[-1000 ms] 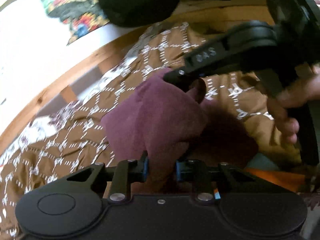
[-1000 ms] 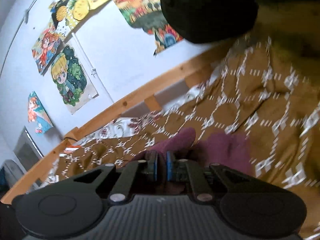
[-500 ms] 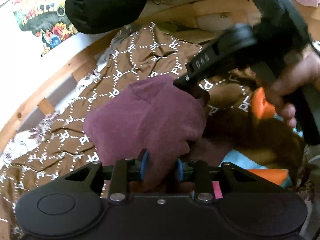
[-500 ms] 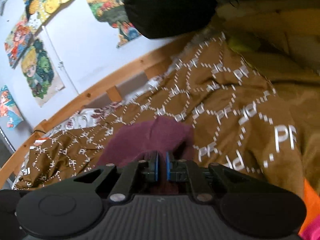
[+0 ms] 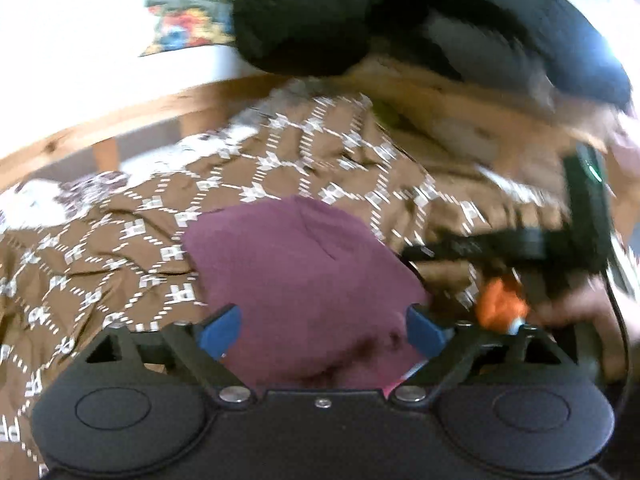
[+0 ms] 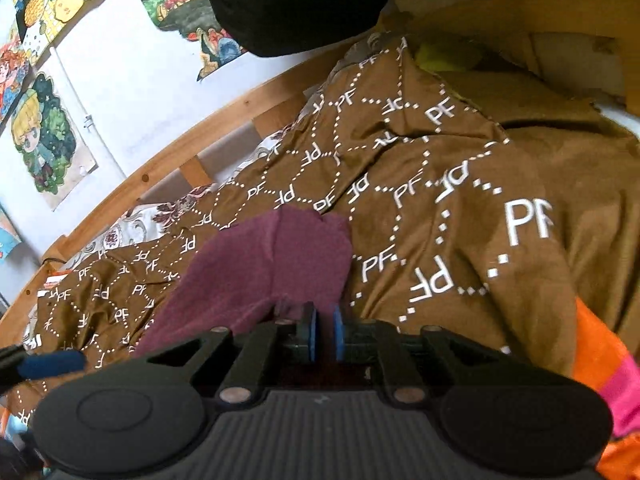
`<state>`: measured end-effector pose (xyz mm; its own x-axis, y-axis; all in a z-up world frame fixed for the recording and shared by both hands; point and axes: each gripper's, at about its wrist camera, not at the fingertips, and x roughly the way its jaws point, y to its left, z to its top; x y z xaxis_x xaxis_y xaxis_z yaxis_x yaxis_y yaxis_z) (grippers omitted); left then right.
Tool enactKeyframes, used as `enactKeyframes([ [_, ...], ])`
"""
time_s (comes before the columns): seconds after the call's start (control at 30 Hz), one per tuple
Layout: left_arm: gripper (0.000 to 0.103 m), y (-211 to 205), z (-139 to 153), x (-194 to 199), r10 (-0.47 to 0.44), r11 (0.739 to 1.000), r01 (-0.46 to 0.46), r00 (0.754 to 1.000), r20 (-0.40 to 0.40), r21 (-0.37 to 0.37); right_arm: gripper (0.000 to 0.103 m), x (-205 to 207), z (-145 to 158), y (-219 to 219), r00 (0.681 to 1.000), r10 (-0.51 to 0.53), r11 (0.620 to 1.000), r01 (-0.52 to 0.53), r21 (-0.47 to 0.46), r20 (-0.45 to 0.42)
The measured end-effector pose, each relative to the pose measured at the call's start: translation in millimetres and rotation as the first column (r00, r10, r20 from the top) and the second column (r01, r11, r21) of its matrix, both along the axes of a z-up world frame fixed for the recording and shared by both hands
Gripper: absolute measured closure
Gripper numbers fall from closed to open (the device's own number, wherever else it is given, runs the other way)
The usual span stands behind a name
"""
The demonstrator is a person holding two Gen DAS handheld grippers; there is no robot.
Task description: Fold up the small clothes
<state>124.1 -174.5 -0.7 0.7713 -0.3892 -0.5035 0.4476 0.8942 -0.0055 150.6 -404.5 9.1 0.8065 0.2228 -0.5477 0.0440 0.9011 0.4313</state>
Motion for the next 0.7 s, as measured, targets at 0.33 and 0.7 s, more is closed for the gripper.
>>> enactKeyframes([
  [0.33,0.001,42,-21,45,0.353,0.928,-0.366,0.925,-0.144,-0.076,0.035,-31,27,28,0.997,0.065,0.998,-0.065,0.013,0.042],
  [0.7,0.001,43,-55,51,0.262,0.953,-0.295,0.915,-0.306,-0.068,0.095,-56,18,64,0.989,0.138,0.987,-0.142,-0.076,-0.054],
])
